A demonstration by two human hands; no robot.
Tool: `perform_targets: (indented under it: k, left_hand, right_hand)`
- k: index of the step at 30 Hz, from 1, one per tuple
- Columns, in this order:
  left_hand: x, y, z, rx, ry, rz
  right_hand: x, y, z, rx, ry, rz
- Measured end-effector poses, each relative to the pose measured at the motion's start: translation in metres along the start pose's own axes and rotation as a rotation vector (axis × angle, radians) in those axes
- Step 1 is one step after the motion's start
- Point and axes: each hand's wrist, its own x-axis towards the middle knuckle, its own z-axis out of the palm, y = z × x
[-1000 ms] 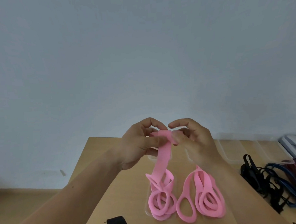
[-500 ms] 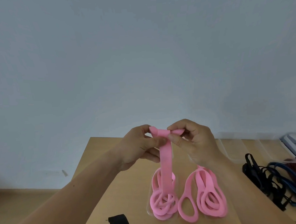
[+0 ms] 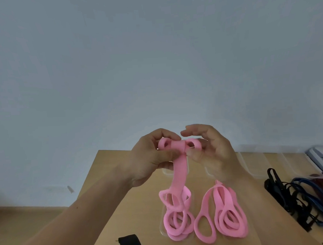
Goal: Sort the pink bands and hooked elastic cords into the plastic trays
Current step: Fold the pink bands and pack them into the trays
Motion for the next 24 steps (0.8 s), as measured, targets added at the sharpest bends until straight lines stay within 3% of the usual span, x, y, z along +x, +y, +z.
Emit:
perform_targets:
  k: [8, 15, 21, 24]
  left_hand:
    - [-0.004, -0.004, 0.005, 0.109, 0.052, 0.047]
    - [-0.006, 0.0, 0.002, 0.192, -0.004, -0.065]
    - [-0.007, 0.009, 0.004, 0.084, -0.079, -0.109]
    - [-0.008, 0.01, 0.006, 0.025, -0.056, -0.101]
  right_hand:
    - [0.003, -0.003, 0.004, -0.087, 0.059, 0.042]
    - [0.001, 0.001, 0.007, -0.314, 0.106, -0.144]
    - [0.001, 0.006, 0.005, -0.492, 0.078, -0.381]
    - [-0.001, 0.005, 0.007, -0.431, 0.066, -0.397]
